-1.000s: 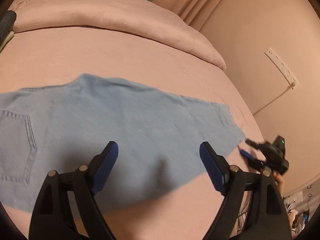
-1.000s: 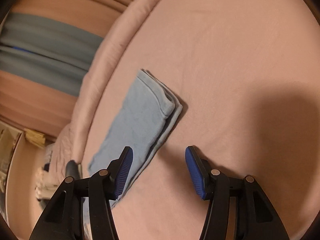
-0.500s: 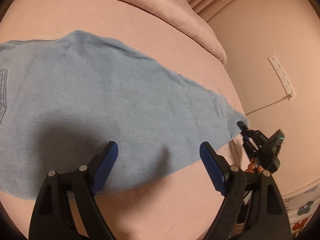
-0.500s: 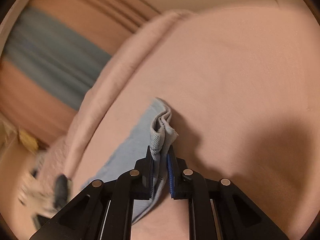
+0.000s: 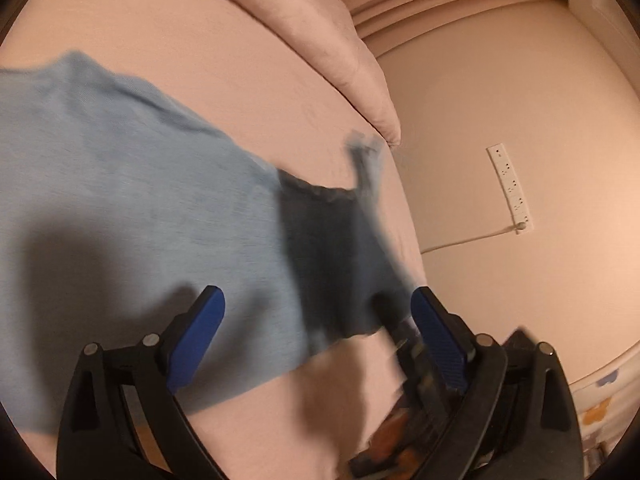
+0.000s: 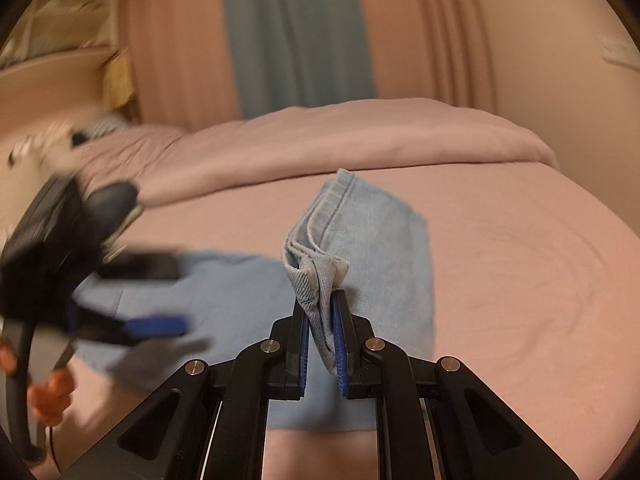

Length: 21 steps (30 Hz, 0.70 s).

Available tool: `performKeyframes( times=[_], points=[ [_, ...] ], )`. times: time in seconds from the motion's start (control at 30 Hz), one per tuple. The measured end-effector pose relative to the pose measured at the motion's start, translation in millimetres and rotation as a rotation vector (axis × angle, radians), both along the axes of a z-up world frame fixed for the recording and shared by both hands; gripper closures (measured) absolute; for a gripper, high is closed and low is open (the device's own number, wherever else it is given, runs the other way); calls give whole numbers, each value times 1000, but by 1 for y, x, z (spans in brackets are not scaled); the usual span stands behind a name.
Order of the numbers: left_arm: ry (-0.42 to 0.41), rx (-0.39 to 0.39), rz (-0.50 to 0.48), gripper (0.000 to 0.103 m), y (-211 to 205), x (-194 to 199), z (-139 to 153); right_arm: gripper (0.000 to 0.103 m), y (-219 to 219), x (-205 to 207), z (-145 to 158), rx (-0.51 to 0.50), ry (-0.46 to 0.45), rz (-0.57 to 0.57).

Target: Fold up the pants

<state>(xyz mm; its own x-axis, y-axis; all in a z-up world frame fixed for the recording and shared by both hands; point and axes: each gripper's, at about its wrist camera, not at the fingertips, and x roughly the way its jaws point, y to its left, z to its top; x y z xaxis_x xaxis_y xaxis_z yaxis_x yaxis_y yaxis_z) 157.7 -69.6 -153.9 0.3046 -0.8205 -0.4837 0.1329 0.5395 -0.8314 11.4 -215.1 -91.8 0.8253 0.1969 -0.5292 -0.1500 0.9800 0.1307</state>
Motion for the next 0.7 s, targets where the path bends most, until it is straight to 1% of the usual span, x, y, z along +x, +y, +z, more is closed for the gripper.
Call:
performKeyframes(
  times=[0.03,0.1,0.17,0.2,0.23,0.27,0.3,0.33,0.37,0.4,0.47,0.5,0.53,0.6,0.63,0.7],
  points=[
    [28,-38,-10,8,-5,5,-4,89,9,-1,-5,-16,9,22],
    [57,-76,-9,8,-11,14,-11,89,24,0,-16,-48,33,53],
    [65,-86,-5,10,-10,19,-13,89,35,0,-24,-68,48,78],
    [75,-74,5,15,-11,22,-16,89,37,-1,-25,-69,49,86],
    [84,-64,10,30,-12,26,-19,89,39,-2,-26,-71,48,94],
    [87,-58,8,42,-11,27,-19,89,40,-2,-26,-73,47,96],
    [90,-32,6,65,-11,29,-20,89,39,-2,-27,-76,46,96],
    [86,-4,6,85,-12,30,-21,89,38,-4,-27,-81,41,93],
    [76,11,9,89,-11,31,-21,89,37,-4,-26,-91,33,83],
    [61,17,14,88,-8,31,-20,89,37,-3,-25,-91,32,79],
    [-1,70,37,89,0,27,-11,89,39,1,-26,-79,31,85],
    [-24,87,40,90,4,25,-12,89,43,2,-26,-84,25,93],
    [-60,119,47,90,9,22,-7,89,51,0,-26,-100,16,103],
    [-100,165,65,91,21,17,0,89,62,2,-25,-137,2,128],
    [-109,178,70,91,26,15,1,89,73,-5,-25,-153,-3,149],
    [-119,205,89,93,38,16,0,89,86,-6,-25,-172,-8,182]
  ],
)
